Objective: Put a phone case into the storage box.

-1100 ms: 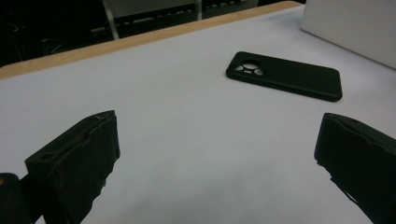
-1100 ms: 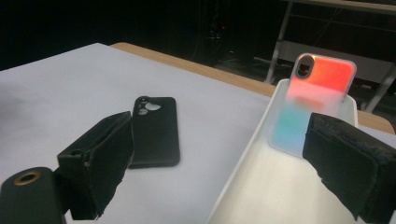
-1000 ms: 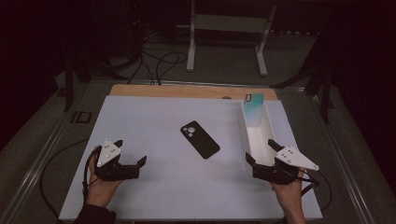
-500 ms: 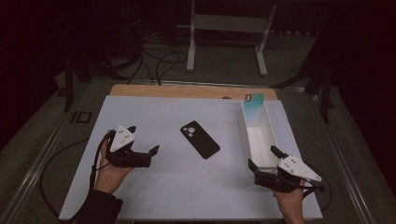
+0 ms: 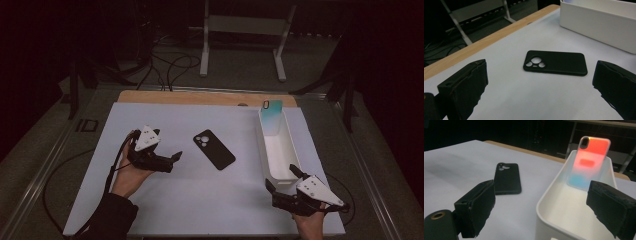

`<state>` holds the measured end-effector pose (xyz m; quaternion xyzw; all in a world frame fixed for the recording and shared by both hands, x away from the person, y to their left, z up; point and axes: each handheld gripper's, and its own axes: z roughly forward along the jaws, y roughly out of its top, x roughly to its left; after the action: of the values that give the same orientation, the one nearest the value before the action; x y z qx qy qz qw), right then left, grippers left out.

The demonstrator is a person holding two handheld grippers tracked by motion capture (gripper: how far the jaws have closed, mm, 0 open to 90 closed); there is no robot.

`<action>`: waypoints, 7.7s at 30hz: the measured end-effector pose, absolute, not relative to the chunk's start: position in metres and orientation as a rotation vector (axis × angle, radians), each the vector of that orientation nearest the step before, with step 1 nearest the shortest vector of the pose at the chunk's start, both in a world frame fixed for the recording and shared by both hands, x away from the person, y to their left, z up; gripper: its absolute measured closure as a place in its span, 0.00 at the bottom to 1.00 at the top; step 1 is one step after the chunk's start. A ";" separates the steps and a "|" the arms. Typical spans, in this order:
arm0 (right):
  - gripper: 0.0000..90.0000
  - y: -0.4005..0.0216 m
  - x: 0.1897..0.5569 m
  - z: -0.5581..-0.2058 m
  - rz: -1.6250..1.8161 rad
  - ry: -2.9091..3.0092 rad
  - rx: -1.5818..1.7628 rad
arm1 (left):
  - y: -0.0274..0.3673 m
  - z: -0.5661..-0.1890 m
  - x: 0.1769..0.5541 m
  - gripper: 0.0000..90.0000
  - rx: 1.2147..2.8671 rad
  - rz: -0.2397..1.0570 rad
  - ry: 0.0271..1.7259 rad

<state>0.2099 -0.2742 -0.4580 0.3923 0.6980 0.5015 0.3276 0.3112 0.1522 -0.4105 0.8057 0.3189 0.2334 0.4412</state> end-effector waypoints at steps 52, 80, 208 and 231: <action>0.10 -0.283 0.201 -0.463 1.344 1.782 1.068 | 0.008 -0.451 0.402 0.08 2.209 0.294 0.762; 0.10 -0.283 0.199 -0.462 1.349 1.776 1.059 | -0.030 -0.480 0.423 1.00 2.282 0.201 0.854; 0.10 -0.276 0.203 -0.464 1.358 1.799 1.035 | 0.252 -0.453 0.236 0.00 1.709 0.726 0.988; 0.10 -0.274 0.207 -0.464 1.355 1.807 1.030 | 0.211 -0.424 0.309 0.00 2.101 0.587 0.951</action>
<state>0.2073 -0.2739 -0.4645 0.3926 0.6886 0.5166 0.3237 0.3089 0.2110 -0.4237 0.8195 0.3711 0.2290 0.3719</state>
